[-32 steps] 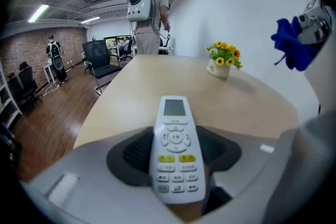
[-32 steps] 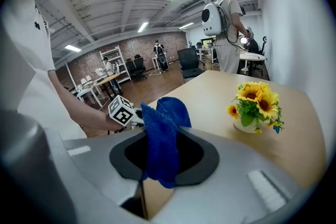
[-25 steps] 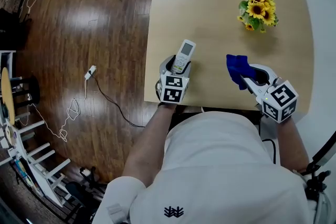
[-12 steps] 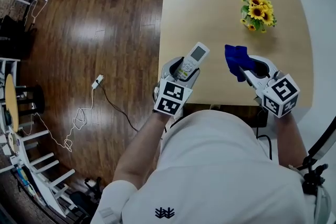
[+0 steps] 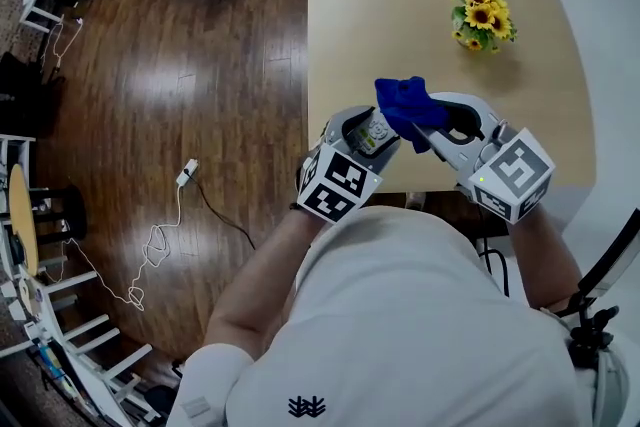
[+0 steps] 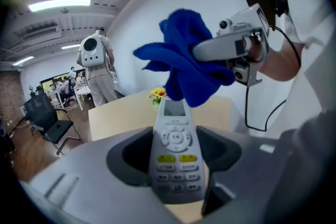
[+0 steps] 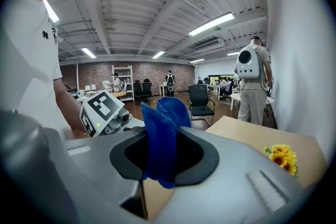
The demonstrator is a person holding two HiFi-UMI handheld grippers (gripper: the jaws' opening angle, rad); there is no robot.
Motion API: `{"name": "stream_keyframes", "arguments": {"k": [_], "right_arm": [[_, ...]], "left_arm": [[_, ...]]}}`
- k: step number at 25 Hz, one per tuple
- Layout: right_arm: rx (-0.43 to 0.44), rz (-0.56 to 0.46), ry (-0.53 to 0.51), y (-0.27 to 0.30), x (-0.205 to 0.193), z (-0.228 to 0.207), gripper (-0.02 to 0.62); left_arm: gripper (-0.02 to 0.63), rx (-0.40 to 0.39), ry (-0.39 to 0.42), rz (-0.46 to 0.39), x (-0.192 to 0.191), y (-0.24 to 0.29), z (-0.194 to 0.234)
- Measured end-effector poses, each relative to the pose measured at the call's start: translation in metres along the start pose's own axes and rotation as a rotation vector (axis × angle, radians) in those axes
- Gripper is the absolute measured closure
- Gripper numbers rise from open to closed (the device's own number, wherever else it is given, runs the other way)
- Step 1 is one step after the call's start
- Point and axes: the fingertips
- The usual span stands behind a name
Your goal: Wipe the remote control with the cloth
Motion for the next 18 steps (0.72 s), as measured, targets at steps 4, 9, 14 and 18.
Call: {"name": "stream_keyframes", "arguments": {"k": [4, 9, 14, 18], "right_arm": [[0.049, -0.03, -0.022, 0.023, 0.007, 0.046, 0.511], [0.097, -0.015, 0.029, 0.045, -0.01, 0.078, 0.511], [0.07, 0.013, 0.009, 0.05, -0.015, 0.063, 0.511], [0.037, 0.028, 0.008, 0.043, -0.008, 0.021, 0.511]], "left_arm": [[0.33, -0.053, 0.038, -0.021, 0.002, -0.012, -0.015], [0.33, -0.073, 0.063, -0.054, 0.006, -0.019, -0.021], [0.33, -0.046, 0.064, -0.068, 0.014, -0.019, -0.012], [0.33, -0.027, 0.06, -0.069, 0.031, -0.01, -0.002]]}}
Point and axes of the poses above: the fingertips, and each gripper's own axes: y forward along the fingers, z to its left, x out of its top, and after that the axes turned 2 degrees about y, right-handed
